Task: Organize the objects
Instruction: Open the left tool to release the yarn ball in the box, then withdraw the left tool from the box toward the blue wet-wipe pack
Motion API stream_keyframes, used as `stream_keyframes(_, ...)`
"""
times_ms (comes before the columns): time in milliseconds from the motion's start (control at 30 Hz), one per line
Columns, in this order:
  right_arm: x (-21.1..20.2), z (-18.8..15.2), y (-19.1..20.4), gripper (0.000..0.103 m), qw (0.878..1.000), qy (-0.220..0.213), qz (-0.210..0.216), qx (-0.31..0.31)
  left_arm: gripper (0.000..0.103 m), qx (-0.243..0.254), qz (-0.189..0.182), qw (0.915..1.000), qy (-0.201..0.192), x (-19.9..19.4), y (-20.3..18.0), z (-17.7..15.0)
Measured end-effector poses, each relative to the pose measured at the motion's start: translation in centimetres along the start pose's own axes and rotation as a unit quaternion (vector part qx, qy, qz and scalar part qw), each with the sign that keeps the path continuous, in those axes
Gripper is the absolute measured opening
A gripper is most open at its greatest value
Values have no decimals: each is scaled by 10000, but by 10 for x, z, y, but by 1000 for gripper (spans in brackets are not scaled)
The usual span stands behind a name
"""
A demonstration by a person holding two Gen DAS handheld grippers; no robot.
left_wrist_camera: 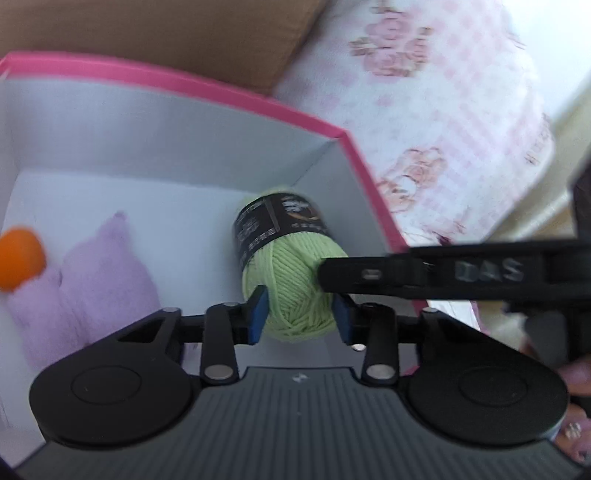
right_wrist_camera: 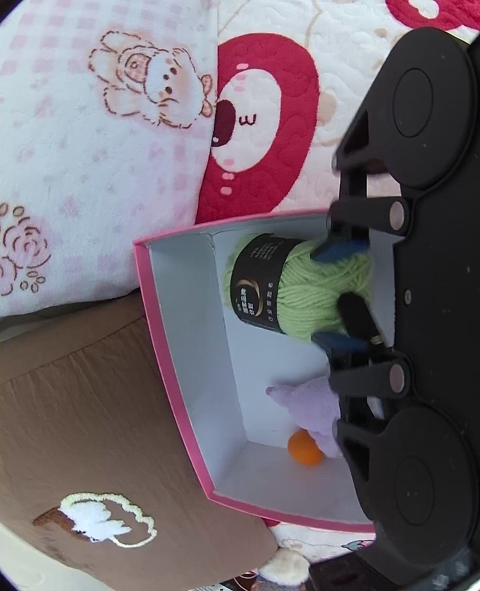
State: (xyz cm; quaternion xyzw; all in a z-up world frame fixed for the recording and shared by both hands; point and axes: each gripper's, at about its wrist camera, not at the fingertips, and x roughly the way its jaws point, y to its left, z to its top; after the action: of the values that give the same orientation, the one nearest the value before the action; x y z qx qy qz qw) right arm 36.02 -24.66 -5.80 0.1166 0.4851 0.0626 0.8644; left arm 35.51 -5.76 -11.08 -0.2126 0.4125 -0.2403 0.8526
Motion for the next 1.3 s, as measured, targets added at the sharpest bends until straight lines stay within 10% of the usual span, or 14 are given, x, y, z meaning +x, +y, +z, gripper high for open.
stream_keyframes(533, -21, -16, -16, 29, 9993, -276, 255, -22, 28, 215, 350, 9987, 315, 4, -17, -11)
stream_keyframes(1300, -133, -69, 30, 34, 9914, -735, 302, -1043, 37, 11, 1060, 9944, 38, -146, -60, -19)
